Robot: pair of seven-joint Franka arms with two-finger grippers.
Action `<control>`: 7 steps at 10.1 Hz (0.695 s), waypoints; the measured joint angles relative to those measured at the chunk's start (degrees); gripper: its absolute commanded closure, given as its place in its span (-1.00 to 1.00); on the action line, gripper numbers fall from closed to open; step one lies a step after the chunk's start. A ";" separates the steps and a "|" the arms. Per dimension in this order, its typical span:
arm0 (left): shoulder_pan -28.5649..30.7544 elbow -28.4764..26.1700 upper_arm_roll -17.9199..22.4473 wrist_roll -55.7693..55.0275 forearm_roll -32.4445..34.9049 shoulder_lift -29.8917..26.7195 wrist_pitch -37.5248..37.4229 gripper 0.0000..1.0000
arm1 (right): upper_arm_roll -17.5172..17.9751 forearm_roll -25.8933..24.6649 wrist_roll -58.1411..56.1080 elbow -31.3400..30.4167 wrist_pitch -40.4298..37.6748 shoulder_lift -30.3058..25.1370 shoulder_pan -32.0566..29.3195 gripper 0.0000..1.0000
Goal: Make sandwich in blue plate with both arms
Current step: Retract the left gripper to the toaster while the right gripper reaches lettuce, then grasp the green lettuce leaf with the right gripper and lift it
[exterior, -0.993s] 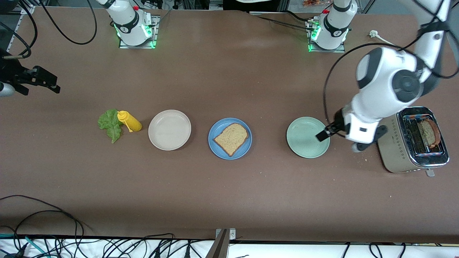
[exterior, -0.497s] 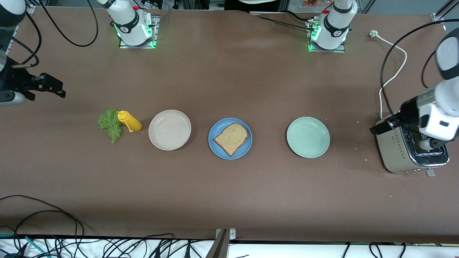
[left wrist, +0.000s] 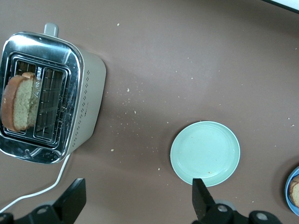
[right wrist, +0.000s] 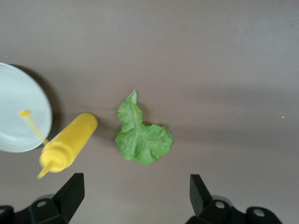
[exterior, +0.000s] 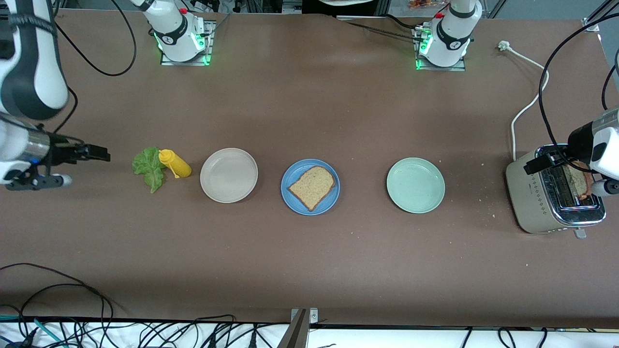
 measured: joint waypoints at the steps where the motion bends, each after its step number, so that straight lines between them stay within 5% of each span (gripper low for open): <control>1: 0.00 0.32 -0.08 0.49 0.00 0.01 0.00 -1.00 | -0.42 -0.10 -0.09 -2.18 4.69 2.38 -0.17 -1.00; 7: -0.19 2.01 -1.14 5.00 0.00 0.01 -1.26 -1.00 | -0.61 -0.13 -0.14 -25.16 38.16 5.84 -0.27 -1.00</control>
